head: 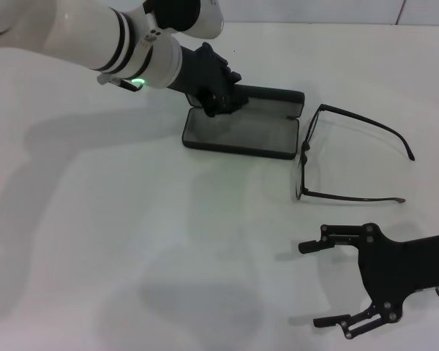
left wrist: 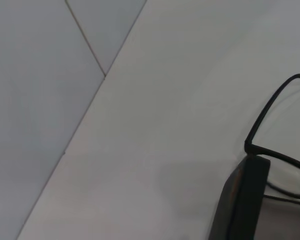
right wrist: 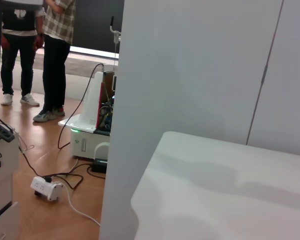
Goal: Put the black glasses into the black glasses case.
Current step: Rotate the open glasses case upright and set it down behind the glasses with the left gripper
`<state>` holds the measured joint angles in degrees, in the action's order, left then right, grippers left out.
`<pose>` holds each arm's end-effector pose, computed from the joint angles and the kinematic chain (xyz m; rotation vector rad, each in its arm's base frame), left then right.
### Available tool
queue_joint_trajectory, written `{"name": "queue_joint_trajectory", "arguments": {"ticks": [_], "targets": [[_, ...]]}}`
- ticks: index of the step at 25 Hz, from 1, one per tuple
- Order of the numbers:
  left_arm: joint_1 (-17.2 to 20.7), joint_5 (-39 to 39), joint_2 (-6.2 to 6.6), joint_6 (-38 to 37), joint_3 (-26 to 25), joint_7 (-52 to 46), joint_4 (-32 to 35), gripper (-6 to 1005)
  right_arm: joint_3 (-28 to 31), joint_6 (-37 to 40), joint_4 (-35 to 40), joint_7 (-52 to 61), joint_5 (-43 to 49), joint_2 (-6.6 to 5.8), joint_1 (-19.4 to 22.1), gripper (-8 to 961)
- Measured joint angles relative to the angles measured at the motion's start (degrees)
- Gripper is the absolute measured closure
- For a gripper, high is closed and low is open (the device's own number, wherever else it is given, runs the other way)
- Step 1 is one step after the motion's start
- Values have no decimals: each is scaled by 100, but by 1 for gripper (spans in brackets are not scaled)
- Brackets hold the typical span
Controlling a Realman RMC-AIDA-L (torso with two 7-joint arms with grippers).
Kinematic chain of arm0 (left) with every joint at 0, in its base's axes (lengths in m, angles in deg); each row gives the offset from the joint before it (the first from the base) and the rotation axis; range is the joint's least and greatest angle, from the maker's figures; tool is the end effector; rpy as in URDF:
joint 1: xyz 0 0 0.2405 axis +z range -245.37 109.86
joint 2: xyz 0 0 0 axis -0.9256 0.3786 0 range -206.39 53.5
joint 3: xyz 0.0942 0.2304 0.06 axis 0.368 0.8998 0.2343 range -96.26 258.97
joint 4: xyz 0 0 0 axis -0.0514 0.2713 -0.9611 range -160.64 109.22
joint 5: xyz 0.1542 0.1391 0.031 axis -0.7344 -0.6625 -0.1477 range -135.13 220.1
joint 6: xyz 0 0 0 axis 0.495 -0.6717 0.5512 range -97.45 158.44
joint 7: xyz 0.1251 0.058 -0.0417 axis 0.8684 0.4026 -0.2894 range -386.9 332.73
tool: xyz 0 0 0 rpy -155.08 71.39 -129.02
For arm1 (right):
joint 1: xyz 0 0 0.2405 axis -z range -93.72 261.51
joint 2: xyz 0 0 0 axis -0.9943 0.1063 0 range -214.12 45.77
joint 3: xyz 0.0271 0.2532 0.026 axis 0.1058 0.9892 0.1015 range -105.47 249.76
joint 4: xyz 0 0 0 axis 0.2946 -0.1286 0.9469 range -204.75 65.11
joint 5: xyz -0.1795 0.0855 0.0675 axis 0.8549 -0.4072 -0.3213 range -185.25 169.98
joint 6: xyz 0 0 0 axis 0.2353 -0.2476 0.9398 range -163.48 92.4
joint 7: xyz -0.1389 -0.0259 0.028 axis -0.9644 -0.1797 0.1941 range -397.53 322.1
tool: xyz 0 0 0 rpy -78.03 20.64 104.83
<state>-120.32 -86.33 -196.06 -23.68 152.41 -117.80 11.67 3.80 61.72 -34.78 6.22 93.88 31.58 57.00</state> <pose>-0.1543 0.4377 -0.0643 -2.7366 0.0138 0.1431 0.2470 0.2736 -0.0344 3.0256 0.4068 -0.7146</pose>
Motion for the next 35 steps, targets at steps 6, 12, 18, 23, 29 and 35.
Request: {"name": "queue_joint_trajectory", "arguments": {"ticks": [6, 12, 18, 23, 29, 35], "targets": [[-4, 2, -3, 31, 5, 25, 6, 687, 17, -7, -14, 0, 0, -10, -4, 64], [125, 36, -12, -36, 5, 30, 266, 781, 41, -7, -15, 0, 8, -26, -2, 65], [252, 51, -18, -215, 203, 56, 421, 758, 27, -19, -14, 1, 10, -27, -46, 65], [276, 79, -16, -311, 504, 119, 464, 724, 11, -24, -13, 1, 10, -27, -53, 65], [208, 57, -9, -515, 500, 142, 452, 683, 5, -24, -14, 1, 17, -27, -24, 65], [144, 65, 12, -645, 401, 129, 560, 526, 14, -24, -15, 1, 19, -18, -2, 65]]}}
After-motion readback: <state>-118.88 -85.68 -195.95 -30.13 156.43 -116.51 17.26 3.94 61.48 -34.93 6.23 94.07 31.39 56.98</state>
